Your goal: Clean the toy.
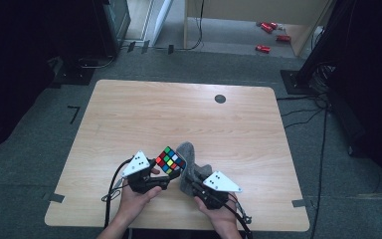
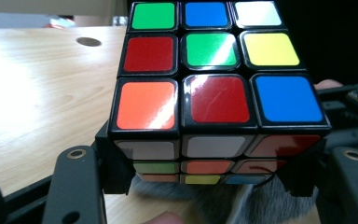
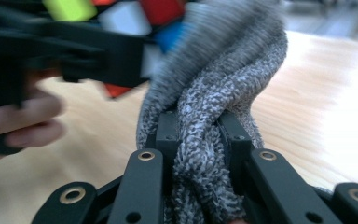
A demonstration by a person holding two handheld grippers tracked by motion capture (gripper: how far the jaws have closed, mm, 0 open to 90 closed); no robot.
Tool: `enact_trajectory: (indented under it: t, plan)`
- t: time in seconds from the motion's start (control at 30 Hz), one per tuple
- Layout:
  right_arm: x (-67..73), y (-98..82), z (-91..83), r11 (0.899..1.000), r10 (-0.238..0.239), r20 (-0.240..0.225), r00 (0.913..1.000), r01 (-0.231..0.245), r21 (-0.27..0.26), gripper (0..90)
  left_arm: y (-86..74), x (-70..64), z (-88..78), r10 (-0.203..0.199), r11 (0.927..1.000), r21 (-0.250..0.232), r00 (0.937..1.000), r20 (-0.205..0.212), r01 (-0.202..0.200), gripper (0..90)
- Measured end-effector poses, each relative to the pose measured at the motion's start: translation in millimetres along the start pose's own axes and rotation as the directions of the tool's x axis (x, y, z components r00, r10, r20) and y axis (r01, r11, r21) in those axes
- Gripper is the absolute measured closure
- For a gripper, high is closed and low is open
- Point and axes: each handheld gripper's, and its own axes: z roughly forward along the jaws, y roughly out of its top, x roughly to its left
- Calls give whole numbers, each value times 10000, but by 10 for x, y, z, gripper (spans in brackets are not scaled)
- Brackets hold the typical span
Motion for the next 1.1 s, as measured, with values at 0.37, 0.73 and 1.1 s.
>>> enact_trajectory:
  t: [0.37,0.73,1.1]
  plan:
    - [143,-21,33,9861,-1662,-617,9842,1654,-171,741,21,26,-12,-257,9995,190,9996,-87,259,347]
    - [228,-61,64,9766,-2147,-739,9739,2152,-13,733,23,8,10,-162,9991,398,9999,-48,164,347]
    - [109,-3,6,9816,-1891,-301,9815,1882,-312,722,26,7,8,-205,9991,367,9997,-98,209,347]
